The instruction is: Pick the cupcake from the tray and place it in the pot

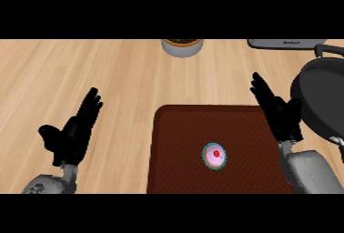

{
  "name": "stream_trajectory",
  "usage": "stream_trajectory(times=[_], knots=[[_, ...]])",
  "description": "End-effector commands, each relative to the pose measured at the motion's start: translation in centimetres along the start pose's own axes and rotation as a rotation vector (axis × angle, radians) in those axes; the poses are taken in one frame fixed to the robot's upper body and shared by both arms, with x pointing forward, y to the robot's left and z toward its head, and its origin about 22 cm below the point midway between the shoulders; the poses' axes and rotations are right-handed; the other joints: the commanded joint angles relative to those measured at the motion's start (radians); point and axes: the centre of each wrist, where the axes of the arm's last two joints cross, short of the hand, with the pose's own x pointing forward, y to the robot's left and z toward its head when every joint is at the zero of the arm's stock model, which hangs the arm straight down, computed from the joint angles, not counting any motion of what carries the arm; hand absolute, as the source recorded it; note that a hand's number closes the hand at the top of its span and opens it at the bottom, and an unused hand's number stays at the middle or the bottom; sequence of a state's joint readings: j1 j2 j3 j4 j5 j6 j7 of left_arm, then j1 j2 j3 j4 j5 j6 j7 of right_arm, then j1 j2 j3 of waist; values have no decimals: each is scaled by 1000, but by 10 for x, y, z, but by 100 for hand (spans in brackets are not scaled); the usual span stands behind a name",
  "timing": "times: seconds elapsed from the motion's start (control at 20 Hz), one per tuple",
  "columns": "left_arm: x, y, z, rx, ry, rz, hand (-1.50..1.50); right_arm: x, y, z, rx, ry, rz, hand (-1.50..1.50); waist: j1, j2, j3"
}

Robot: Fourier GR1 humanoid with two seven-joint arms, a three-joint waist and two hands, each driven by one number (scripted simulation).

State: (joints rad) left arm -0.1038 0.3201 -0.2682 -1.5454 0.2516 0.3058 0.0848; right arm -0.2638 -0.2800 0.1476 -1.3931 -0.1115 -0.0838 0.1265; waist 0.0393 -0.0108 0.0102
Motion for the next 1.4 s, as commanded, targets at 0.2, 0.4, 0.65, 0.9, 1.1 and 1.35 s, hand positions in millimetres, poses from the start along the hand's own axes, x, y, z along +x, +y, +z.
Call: stream_trajectory(times=[0.2, 0.4, 0.65, 0.9, 1.1, 1.35], knots=[[49, 11, -23, 23, -250, -6, 0, 94, 44, -31, 685, -434, -166, 150, 71, 19, -2], [58, 5, -31, 33, -291, 55, 0, 115, -38, -47, 626, -602, 185, -150, 20, 38, -6], [65, 20, -34, 33, -275, 51, 0, 107, -58, -45, 877, -804, 174, -150, 24, 39, -3], [54, 17, -36, 43, -274, 68, 0, 124, -75, -53, 959, -884, 367, -150, 19, 35, -7], [57, 22, -39, 48, -288, 47, 0, 136, -74, -52, 1040, -835, 585, -150, 4, 25, -9], [64, 19, -54, 53, -265, 54, 0, 133, -45, -54, 1134, -833, 783, -150, -19, 21, -10]])
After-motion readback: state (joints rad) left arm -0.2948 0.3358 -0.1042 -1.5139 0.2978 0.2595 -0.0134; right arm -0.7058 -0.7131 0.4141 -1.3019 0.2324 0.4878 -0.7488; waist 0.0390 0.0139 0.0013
